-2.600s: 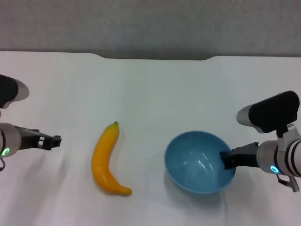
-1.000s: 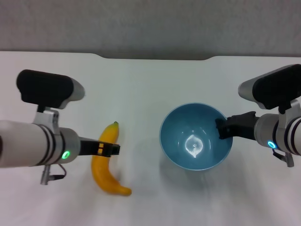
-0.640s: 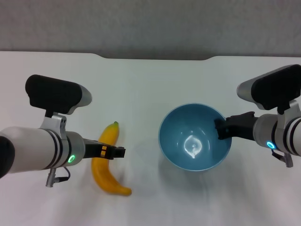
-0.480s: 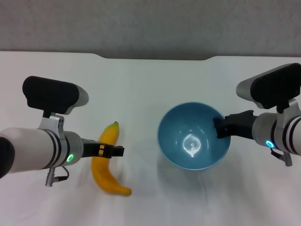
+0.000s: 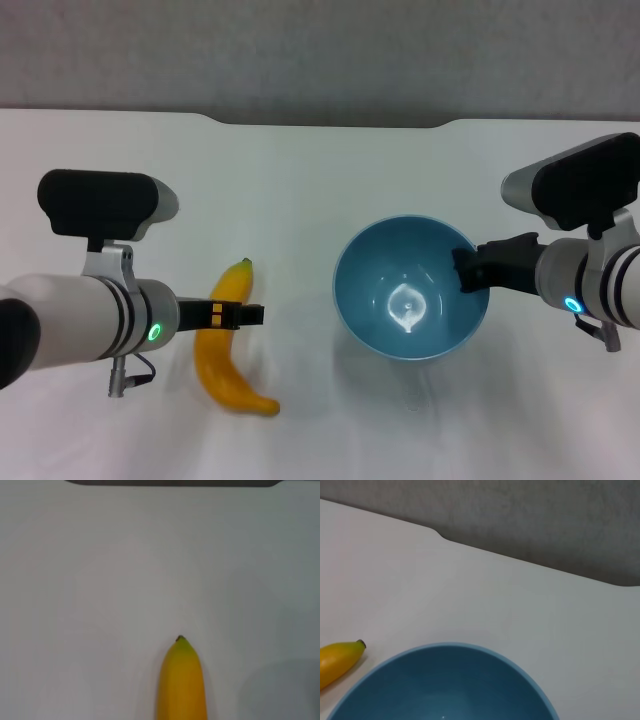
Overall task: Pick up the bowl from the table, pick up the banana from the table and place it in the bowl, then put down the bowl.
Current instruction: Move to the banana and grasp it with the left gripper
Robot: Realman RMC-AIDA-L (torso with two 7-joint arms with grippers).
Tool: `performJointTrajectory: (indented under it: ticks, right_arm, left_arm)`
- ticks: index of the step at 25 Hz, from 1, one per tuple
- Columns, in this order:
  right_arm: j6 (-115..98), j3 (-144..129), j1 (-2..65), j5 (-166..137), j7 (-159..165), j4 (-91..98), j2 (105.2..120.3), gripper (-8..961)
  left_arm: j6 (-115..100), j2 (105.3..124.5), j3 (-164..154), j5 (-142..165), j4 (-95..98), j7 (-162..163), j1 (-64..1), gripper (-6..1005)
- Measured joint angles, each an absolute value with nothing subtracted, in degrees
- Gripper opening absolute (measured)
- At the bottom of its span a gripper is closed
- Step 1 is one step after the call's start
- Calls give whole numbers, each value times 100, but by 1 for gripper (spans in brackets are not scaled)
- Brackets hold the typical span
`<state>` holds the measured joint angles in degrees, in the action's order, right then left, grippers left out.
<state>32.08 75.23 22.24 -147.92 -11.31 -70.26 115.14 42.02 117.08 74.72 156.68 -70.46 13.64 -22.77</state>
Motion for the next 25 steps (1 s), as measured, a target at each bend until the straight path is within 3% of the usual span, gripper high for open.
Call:
performJointTrajectory:
  ticks: [25]
  right_arm:
    - [3208, 7448, 2222, -14792, -1142, -7140, 11514, 35]
  left_arm:
    - [3680, 11712, 7052, 15698, -6314, 1693, -2533, 909]
